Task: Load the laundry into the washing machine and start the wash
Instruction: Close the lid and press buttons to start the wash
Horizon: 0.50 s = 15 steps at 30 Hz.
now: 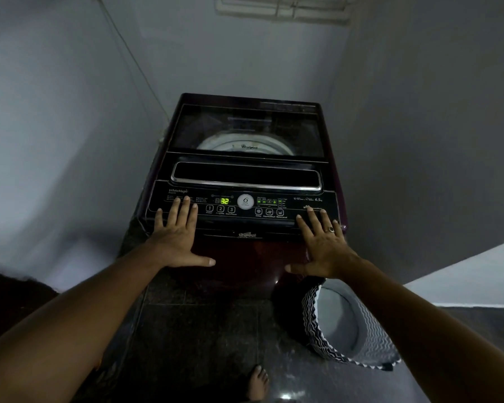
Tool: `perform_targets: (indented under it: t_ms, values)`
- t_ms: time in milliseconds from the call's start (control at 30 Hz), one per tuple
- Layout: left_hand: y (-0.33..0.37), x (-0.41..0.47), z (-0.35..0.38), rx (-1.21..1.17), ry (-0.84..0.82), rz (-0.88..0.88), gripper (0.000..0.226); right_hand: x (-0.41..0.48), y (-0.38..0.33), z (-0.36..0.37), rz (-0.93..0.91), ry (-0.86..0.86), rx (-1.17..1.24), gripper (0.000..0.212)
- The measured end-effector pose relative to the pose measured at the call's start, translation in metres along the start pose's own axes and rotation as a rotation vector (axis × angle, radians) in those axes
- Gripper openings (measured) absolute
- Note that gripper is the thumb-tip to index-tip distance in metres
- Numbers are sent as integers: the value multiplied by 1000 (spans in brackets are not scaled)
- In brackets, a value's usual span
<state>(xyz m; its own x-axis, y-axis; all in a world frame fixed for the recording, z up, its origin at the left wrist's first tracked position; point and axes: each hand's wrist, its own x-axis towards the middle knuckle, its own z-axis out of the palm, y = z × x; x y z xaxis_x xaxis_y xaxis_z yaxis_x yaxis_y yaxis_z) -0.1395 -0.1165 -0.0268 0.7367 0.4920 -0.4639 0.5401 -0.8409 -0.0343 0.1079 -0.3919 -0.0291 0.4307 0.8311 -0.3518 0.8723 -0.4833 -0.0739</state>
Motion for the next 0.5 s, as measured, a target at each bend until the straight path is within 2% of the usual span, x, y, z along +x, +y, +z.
perform_targets:
  t_ms: [500]
  values:
    - [0,0,0,2,11,4,155,0,-2,-2,7,-19,-18,141]
